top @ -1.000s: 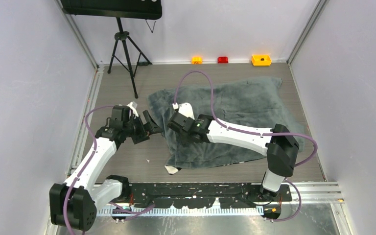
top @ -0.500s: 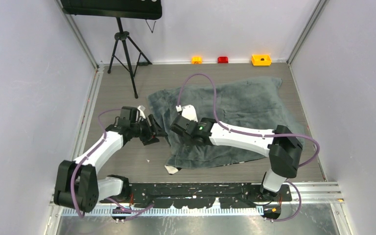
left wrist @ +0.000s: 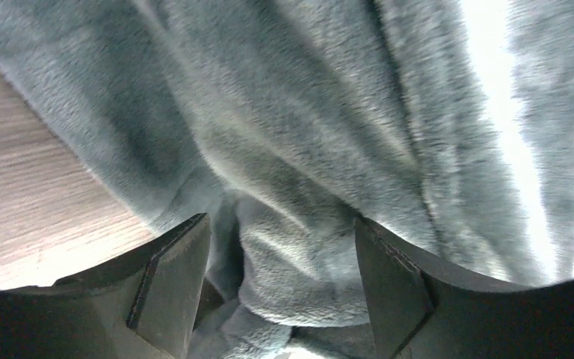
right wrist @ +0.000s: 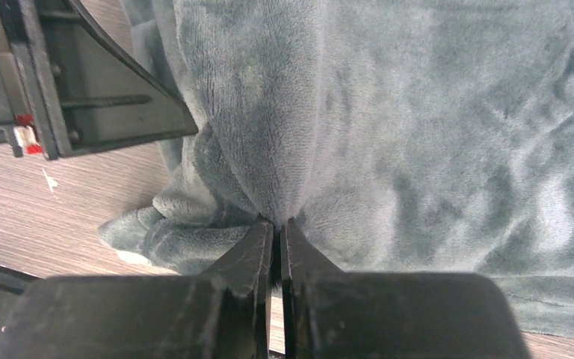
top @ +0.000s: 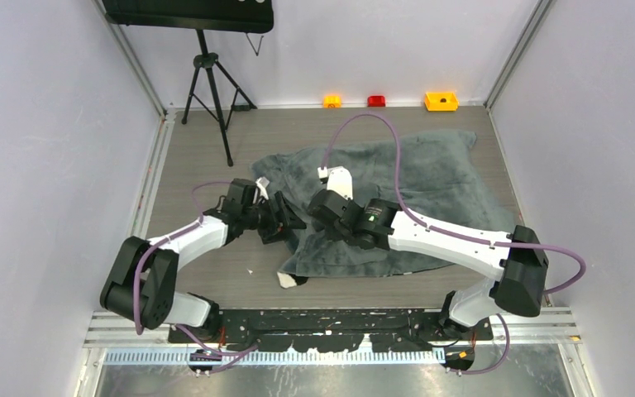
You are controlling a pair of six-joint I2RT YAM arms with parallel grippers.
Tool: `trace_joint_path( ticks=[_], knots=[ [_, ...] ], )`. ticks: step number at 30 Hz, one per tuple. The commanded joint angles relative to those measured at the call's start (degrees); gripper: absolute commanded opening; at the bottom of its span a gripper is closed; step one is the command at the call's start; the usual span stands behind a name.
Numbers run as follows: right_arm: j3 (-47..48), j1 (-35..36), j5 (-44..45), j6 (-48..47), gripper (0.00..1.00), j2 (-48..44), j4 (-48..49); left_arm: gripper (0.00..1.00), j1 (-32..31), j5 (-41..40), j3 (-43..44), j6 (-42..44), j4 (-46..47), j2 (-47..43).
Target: Remove the pillowcase from the pillow
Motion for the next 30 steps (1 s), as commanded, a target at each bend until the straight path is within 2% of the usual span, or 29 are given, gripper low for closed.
trace_joint_path(
  ticks=[1, 5, 8, 14, 17, 19, 22, 26, 28, 29, 30],
  knots=[
    [-0.86, -0.03, 0.68, 1.82, 0.07, -1.00, 1.63, 0.71, -0.26, 0.57, -2.23, -5.26, 12.09, -2.26],
    [-1.32, -0.14, 0.11, 1.93, 0.13, 0.18, 2.15, 0.67, -0.26, -6.58, -4.51, -6.56, 8.11, -9.04],
    [-1.41, -0.22, -1.40, 1.76, 0.18, 1.12, 3.18, 0.74, -0.23, -8.49, -6.54, -8.16, 7.42, -12.12],
    [-1.47, -0.37, -3.39, 1.10, 0.32, 2.02, 5.23, 0.78, -0.26, -4.49, -7.90, -12.35, 14.64, -7.81],
    [-1.56, -0.33, -4.29, 1.39, 0.34, 2.76, 5.98, 0.76, -0.26, -3.74, -7.40, -13.48, 17.33, -4.82],
    [-1.49, -0.40, -4.32, 1.77, 0.33, 3.38, 6.01, 0.69, -0.26, -3.46, -6.80, -13.90, 18.28, -2.73],
    [-1.39, -0.42, -3.92, 2.41, 0.26, 3.60, 5.80, 0.52, -0.26, -2.26, -6.32, -14.83, 21.45, -0.06],
    [-1.90, -0.81, -2.79, 2.71, 0.20, 2.35, 5.52, 0.21, -0.30, -1.49, -6.05, -15.14, 23.75, 1.78],
    [-2.15, -1.23, -2.26, 2.71, 0.13, 1.56, 5.13, 0.06, -0.03, -1.39, -5.77, -14.19, 23.61, 2.09],
    [-2.24, -1.56, -1.92, 2.78, 0.10, 1.17, 4.76, 0.00, 0.39, -1.22, -5.54, -13.38, 22.71, 2.10],
    [-2.33, -2.00, -1.76, 2.88, 0.07, 0.63, 4.32, 0.00, 1.08, -1.16, -5.10, -12.58, 21.07, 1.87]
  ],
)
